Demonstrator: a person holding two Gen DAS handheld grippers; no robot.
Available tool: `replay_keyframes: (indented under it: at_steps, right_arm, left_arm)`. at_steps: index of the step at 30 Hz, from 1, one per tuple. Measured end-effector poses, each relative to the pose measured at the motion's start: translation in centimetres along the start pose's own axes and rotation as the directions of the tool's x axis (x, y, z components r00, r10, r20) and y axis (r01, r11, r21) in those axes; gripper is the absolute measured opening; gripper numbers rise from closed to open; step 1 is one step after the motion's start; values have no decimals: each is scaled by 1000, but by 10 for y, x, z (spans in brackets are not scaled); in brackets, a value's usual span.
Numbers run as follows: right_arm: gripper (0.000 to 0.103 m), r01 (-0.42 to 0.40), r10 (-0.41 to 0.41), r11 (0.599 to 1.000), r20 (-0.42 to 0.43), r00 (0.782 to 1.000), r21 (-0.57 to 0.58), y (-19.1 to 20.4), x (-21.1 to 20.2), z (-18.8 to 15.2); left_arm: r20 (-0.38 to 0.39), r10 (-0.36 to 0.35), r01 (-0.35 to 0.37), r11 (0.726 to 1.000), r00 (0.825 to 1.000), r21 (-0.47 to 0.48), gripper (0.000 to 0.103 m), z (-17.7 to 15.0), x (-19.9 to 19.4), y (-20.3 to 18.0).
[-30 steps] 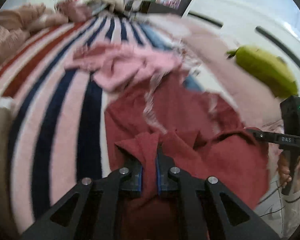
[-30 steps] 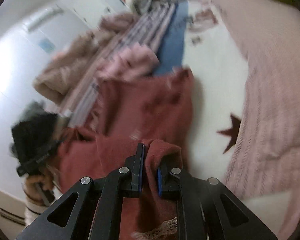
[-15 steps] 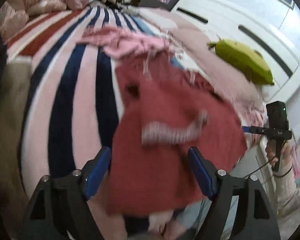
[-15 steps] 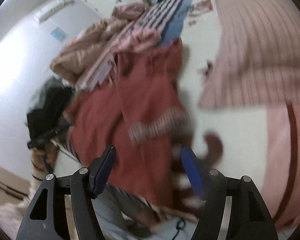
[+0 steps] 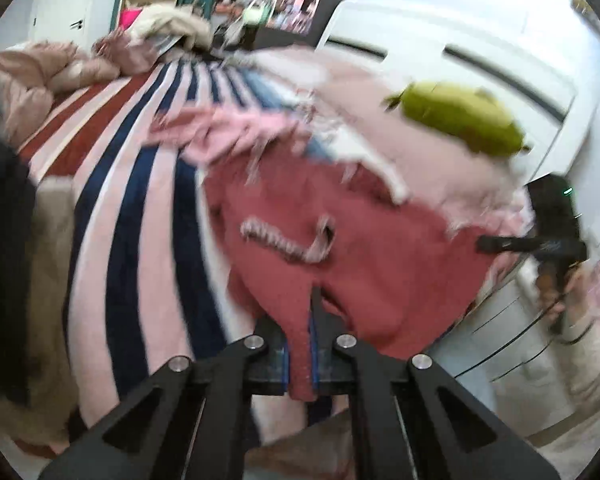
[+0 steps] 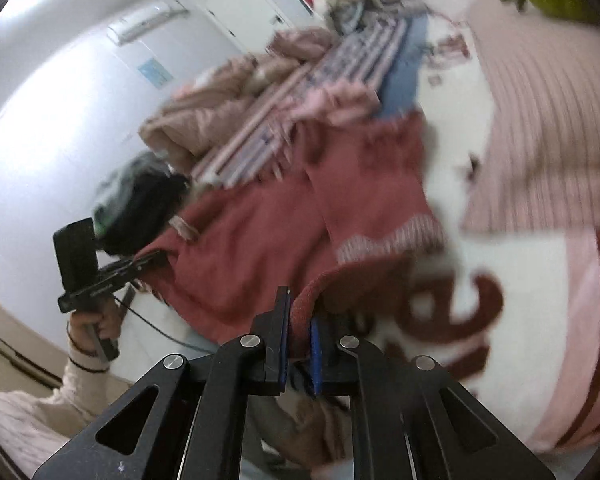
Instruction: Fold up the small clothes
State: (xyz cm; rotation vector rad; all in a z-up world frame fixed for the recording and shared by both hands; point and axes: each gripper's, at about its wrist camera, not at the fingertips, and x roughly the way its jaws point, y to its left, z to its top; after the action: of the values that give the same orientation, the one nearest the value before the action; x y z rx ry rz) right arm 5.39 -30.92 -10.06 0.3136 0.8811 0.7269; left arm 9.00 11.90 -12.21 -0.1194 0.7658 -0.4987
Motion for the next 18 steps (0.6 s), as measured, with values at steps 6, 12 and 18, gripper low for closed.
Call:
replay_keyframes:
  at_steps: [6, 12, 18]
  right_arm:
    - [3, 51, -50, 999, 120, 991, -5, 0, 7, 94]
    - [6, 291, -298, 955, 197, 934, 63, -40, 40, 175]
    - [57, 312, -316, 948, 88, 945, 56, -66, 59, 158]
  left_arm:
    - [100, 58, -56, 998, 993, -25, 4, 93, 13, 15]
    - [47, 178, -164, 963, 983, -212, 30, 166, 99, 90]
    - [-35, 113, -118, 966, 993, -231, 59, 126, 118, 106]
